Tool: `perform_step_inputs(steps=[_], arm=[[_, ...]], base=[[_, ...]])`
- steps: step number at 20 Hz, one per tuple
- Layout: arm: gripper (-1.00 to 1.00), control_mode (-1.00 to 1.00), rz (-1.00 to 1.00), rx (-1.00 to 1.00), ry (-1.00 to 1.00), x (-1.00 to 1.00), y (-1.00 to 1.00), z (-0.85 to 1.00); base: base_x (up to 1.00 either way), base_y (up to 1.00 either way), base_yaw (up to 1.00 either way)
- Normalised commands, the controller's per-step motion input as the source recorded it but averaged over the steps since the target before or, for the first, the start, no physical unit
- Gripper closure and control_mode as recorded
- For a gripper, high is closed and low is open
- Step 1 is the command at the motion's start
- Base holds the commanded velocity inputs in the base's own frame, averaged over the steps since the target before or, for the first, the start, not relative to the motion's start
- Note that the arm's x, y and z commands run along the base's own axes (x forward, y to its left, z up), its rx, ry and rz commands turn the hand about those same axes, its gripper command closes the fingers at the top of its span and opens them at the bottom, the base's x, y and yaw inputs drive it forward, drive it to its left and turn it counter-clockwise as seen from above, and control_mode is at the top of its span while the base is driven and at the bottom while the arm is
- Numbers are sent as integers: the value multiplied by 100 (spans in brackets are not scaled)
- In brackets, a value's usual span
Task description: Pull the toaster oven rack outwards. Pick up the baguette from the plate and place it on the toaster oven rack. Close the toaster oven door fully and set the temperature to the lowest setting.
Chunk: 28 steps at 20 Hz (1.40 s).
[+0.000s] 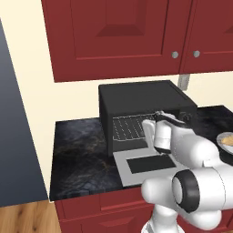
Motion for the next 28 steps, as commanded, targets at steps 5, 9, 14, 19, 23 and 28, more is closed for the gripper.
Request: perform_step_inputs(steps=[5,9,14,19,23,28], arm=[[100,-100,0,1,0,-31,-9,0],[100,-100,0,1,0,-35,-11,0],[100,-100,0,1,0,-37,-12,0],[100,-100,0,1,0,-35,-11,0],[100,-100,0,1,0,-38,-11,0],[100,-100,0,0,0,-40,-12,0]], base=[[0,0,0],[0,0,0],[0,0,0],[0,0,0],[0,0,0],[0,0,0]])
